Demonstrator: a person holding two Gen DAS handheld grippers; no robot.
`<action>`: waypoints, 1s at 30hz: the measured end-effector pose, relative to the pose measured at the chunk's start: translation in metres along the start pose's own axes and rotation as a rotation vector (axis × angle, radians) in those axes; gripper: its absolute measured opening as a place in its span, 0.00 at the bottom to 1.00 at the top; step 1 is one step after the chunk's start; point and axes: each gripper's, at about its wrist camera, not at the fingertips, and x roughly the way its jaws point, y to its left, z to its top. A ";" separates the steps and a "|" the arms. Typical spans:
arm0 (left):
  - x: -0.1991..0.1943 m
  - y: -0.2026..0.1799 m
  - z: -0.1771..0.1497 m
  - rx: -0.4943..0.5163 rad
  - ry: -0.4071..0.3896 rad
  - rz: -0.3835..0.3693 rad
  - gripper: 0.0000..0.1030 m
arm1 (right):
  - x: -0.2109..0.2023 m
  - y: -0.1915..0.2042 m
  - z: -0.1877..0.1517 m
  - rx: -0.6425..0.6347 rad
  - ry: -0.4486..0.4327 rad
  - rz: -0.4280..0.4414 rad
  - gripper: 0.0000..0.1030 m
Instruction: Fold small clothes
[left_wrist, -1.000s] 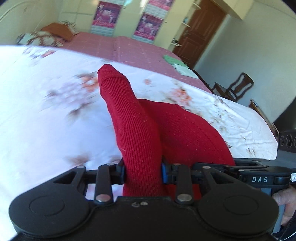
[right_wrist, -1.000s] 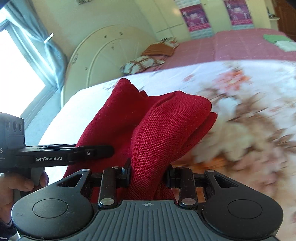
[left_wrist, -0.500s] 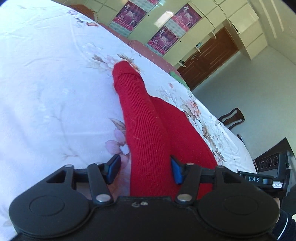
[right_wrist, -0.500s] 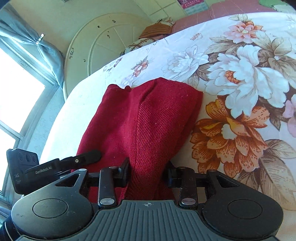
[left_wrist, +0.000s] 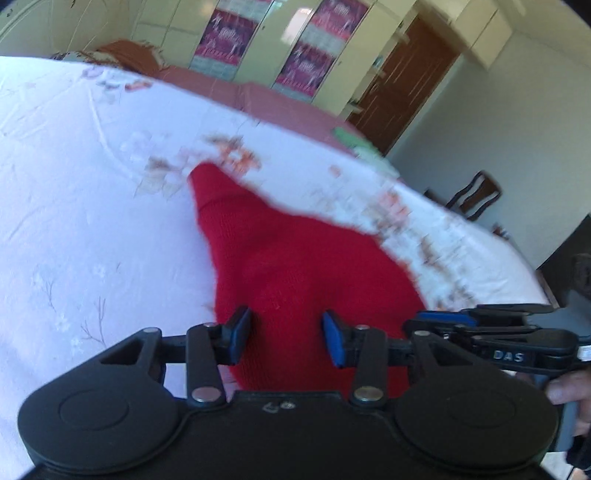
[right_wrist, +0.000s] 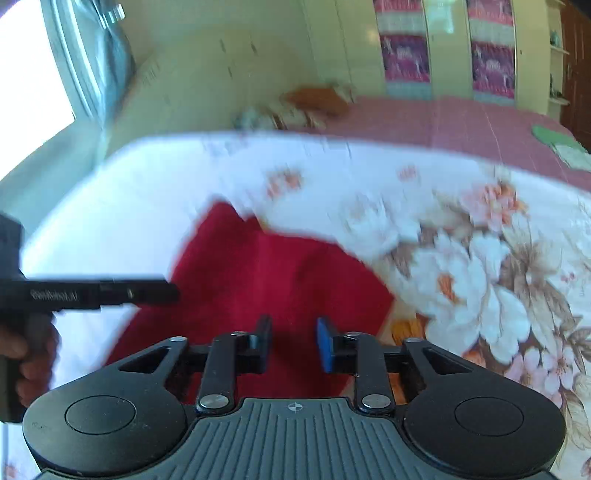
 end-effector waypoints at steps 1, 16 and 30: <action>-0.001 0.003 -0.004 0.005 -0.009 -0.001 0.42 | 0.008 -0.001 -0.004 -0.005 0.017 -0.014 0.23; -0.100 -0.006 -0.095 -0.123 -0.076 0.010 0.51 | -0.053 0.044 -0.067 -0.207 -0.006 0.018 0.23; -0.189 -0.130 -0.141 0.158 -0.219 0.378 1.00 | -0.147 0.043 -0.107 -0.031 -0.206 -0.130 1.00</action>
